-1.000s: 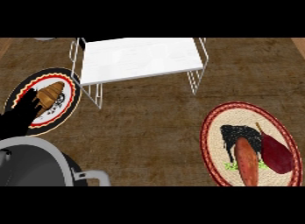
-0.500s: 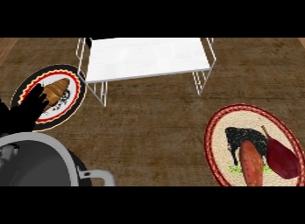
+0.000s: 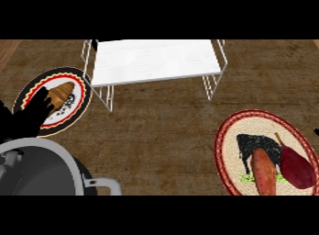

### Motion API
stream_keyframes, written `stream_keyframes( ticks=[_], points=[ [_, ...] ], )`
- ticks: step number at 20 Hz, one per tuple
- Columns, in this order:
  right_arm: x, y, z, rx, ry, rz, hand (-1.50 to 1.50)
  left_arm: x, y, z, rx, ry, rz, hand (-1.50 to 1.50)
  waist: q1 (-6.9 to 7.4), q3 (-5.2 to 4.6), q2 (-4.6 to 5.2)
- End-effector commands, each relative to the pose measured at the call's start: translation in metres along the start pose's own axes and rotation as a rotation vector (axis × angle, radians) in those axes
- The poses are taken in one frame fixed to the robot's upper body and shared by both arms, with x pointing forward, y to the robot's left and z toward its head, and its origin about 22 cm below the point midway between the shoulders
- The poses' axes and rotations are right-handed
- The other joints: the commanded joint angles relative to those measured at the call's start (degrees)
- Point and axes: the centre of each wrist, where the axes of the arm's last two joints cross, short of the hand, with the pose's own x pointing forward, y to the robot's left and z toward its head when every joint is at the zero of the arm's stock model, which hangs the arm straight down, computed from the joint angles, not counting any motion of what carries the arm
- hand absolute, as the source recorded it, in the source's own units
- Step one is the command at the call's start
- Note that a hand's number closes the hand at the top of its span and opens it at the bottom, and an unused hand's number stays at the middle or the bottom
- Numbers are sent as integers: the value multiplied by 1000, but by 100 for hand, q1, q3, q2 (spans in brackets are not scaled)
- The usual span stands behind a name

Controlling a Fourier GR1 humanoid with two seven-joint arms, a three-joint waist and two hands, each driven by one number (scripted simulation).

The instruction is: Pick the sweet potato from the placemat and place it in the tiered shelf

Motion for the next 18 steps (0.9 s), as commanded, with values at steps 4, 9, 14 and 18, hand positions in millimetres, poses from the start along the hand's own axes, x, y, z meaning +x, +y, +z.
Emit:
stream_keyframes(
  ticks=[4, 9, 14, 18],
  points=[
    [11, 14, -6, -37, 56, 60, -150, -43, -51, 10, -95, 131, 26, 0, -67, -140, 77],
    [13, 35, -17, -45, 57, 62, -150, -45, -35, 14, -75, 126, 40, 0, -37, -137, 67],
    [10, 70, -20, -37, 73, 81, -150, -50, -29, 13, -85, 118, 37, 0, -78, -142, 71],
    [6, 66, -30, -65, 121, 111, -150, -48, -35, 16, -68, 132, 57, 0, -98, -138, 57]
  ],
)
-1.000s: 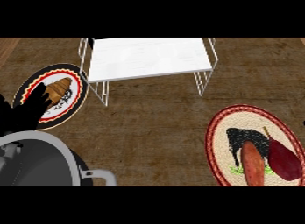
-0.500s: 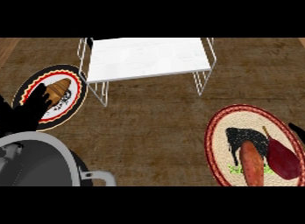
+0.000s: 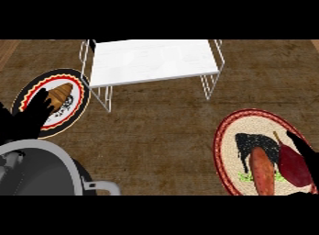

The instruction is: Pick the sweet potato from the placemat and place it in the tiered shelf

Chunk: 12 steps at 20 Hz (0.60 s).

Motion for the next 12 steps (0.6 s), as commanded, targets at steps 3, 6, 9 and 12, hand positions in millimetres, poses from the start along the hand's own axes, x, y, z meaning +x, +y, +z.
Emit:
stream_keyframes(
  ticks=[3, 6, 9, 12],
  points=[
    [0, 12, -15, -37, 73, 33, -150, -47, -30, 12, -92, 120, 15, 0, -36, -147, 82],
    [-3, 30, -15, -41, 62, 49, -150, -59, -22, 19, -78, 109, 13, 0, -35, -149, 75],
    [-5, 27, -27, -62, 33, 36, -150, -51, -39, 13, -75, 117, 18, 0, -84, -142, 80],
    [11, 41, -40, -65, 20, 8, -150, -31, -37, 8, -92, 114, -16, 0, -9, -138, 89]
  ],
)
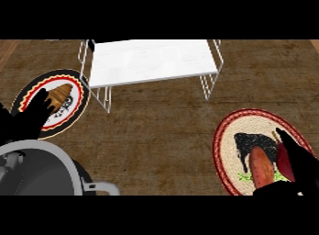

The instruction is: Pick the sweet potato from the placemat and place it in the tiered shelf

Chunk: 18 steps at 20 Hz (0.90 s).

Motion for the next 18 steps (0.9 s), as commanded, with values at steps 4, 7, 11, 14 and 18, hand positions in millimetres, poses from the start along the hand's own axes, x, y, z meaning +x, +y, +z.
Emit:
stream_keyframes(
  ticks=[4, 7, 11, 14, 18],
  points=[
    [-3, 20, -19, -21, -23, -15, -150, -48, -32, 13, -77, 120, 1, 0, -25, -148, 90],
    [1, 19, -26, -5, -28, -33, -150, -54, -32, 13, -99, 124, 25, 0, -16, -152, 101],
    [-12, 40, -13, 207, -109, 258, 150, -34, -20, 12, -90, 125, -2, 0, 104, -151, 102],
    [3, 34, -30, 155, -168, 99, 150, -58, -32, 14, -92, 127, 8, 0, 27, -149, 115],
    [16, 57, -23, 140, -213, 48, 150, -56, -27, 23, -121, 132, -2, 0, 44, -148, 90]
  ],
)
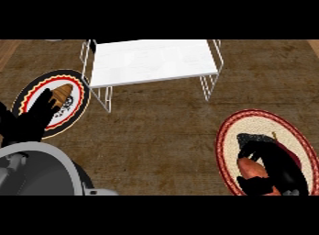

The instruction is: Pick the sweet potato from the placemat and place it in the tiered shelf

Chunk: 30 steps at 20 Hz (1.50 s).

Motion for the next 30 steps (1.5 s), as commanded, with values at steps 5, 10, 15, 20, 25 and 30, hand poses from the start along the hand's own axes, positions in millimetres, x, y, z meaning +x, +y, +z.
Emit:
stream_keyframes(
  ticks=[5, 10, 15, 20, 25, 30],
  points=[
    [108, 62, 29, 113, -295, 79, 150, -33, -31, 7, -104, 120, -5, 0, 311, -129, 189],
    [201, 84, 49, 96, -494, 154, 150, -33, -38, 2, -125, 128, -18, 0, 398, -133, 209],
    [244, 60, 79, -56, -631, 31, 150, -43, -40, 2, -82, 137, -5, 0, 154, -125, 146],
    [267, 23, 124, -226, -693, -53, 150, -51, -22, 9, -71, 162, 4, 0, 36, -135, 54],
    [293, -11, 139, -347, -656, -94, 150, -43, -30, 10, -72, 159, 2, 0, 16, -132, 59],
    [318, -57, 157, -431, -642, -118, 150, -44, -22, 12, -50, 160, -4, 0, -41, -132, 50]
  ],
)
